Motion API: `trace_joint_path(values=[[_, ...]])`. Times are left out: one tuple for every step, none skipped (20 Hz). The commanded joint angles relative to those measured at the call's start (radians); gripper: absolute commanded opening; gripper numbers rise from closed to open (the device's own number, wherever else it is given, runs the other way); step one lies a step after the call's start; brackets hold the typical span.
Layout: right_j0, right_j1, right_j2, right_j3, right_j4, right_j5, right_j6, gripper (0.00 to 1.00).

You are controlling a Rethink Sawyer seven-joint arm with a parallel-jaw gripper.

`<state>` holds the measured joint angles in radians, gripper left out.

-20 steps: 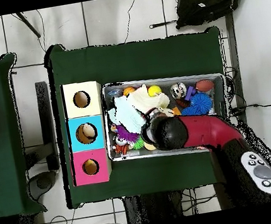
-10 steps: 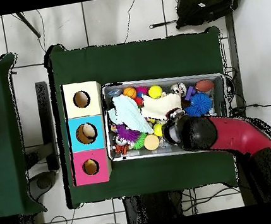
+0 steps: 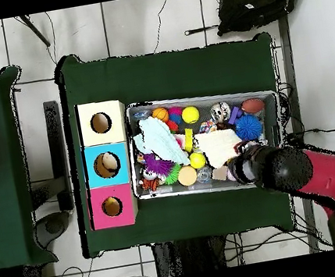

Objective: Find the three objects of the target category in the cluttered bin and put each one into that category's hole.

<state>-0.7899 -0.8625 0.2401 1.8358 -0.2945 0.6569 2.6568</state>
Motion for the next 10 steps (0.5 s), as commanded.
trace_joint_path(values=[[-0.043, -0.043, 0.107, 0.031, -0.069, 0.141, -0.358, 0.0], [-0.048, -0.043, 0.112, 0.029, -0.071, 0.145, -0.358, 0.0], [-0.053, -0.044, 0.117, 0.028, -0.073, 0.149, -0.359, 0.0], [-0.053, -0.042, 0.121, 0.027, -0.075, 0.15, -0.354, 0.0], [-0.061, -0.041, 0.127, 0.024, -0.077, 0.153, -0.359, 0.0], [-0.063, -0.037, 0.132, 0.026, -0.079, 0.149, -0.355, 0.0], [-0.065, -0.03, 0.137, 0.022, -0.082, 0.145, -0.354, 0.0], [-0.066, -0.023, 0.142, 0.019, -0.085, 0.142, -0.353, 0.0], [-0.074, -0.015, 0.15, 0.015, -0.085, 0.14, -0.359, 0.0], [-0.073, -0.009, 0.153, 0.014, -0.088, 0.134, -0.356, 0.0]])
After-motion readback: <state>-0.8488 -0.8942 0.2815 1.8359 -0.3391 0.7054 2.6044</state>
